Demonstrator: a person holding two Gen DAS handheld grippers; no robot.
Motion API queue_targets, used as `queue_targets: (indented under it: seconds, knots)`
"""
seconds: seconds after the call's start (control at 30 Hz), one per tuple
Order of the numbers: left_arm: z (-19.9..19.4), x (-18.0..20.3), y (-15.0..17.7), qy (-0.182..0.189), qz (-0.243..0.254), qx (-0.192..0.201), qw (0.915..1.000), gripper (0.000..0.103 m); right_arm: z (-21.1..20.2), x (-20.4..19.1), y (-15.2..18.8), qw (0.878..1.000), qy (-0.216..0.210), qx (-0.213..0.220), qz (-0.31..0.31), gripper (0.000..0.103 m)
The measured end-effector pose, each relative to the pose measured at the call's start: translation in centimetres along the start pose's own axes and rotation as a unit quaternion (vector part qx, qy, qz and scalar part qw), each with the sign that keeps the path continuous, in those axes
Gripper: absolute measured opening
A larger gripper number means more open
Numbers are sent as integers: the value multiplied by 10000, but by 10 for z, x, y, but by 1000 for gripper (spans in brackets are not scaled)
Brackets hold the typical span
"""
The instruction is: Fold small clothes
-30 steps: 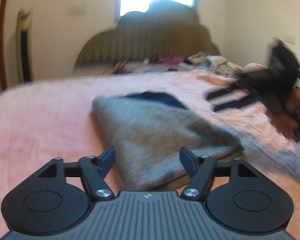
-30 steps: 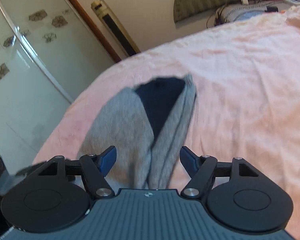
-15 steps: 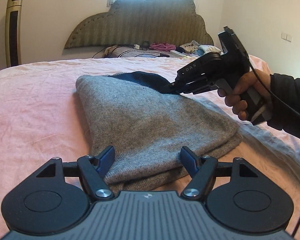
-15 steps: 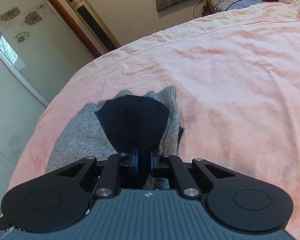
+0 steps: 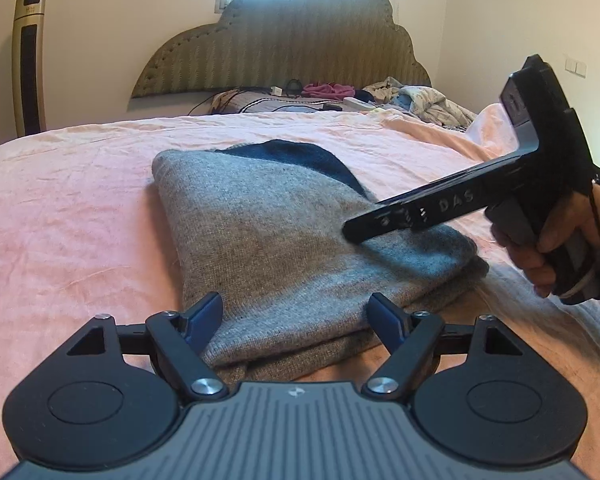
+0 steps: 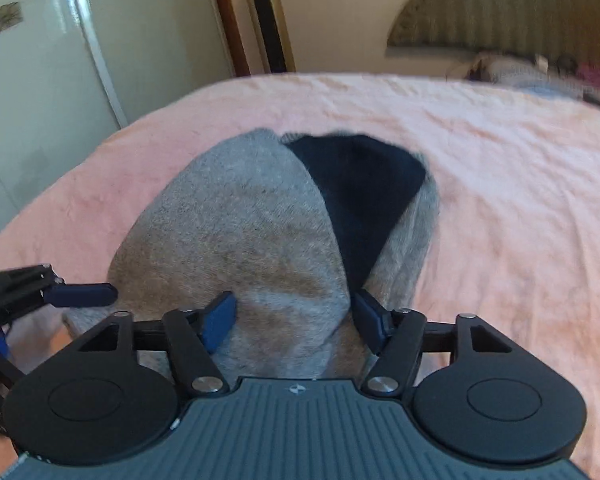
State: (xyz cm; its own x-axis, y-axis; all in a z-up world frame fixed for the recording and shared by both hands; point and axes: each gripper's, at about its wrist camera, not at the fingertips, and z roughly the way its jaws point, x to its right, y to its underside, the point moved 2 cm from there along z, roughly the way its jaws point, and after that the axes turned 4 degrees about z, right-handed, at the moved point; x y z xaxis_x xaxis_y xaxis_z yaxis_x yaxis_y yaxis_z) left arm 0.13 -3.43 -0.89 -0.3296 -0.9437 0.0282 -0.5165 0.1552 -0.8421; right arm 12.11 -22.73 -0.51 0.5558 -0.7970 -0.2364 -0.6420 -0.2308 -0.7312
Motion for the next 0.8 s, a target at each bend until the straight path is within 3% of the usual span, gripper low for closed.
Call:
queue_targets:
  seconds: [0.07, 0.13, 0.2, 0.27, 0.3, 0.4, 0.47, 0.57, 0.67, 0.8]
  knots:
    - [0, 0, 0, -31, -9, -3, 10000, 80, -11, -4, -5, 9992, 244, -30, 306, 62]
    - [1, 0, 0, -34, -2, -22, 10000, 81, -24, -23, -3, 9998, 82, 161, 20, 62]
    - [1, 1, 0, -31, 13, -39, 10000, 82, -23, -37, 4, 9995, -15, 118, -286, 77]
    - [1, 2, 0, -33, 18, -42, 10000, 82, -2, -31, 18, 9987, 162, -274, -399, 86]
    - [1, 1, 0, -39, 18, -40, 10000, 82, -1, -27, 23, 9981, 233, -78, -573, 87]
    - [-2, 1, 0, -112, 2, -7, 9999, 82, -13, -17, 18, 9997, 167, -176, 0, 85]
    - [-13, 0, 2, -298, -84, 143, 9994, 82, -32, -9, 18, 9988, -125, -101, 466, 82]
    - [-33, -18, 9, -232, -780, 276, 9963, 82, -61, 7, 27, 9934, -391, 132, 1068, 82]
    - [-33, -43, 15, 138, -1786, 22, 9838, 82, -67, 34, 43, 9817, -522, 50, 1833, 82]
    - [-12, -68, 10, 848, -2895, -265, 9530, 81, -52, 46, 50, 9624, -975, -22, 2535, 84]
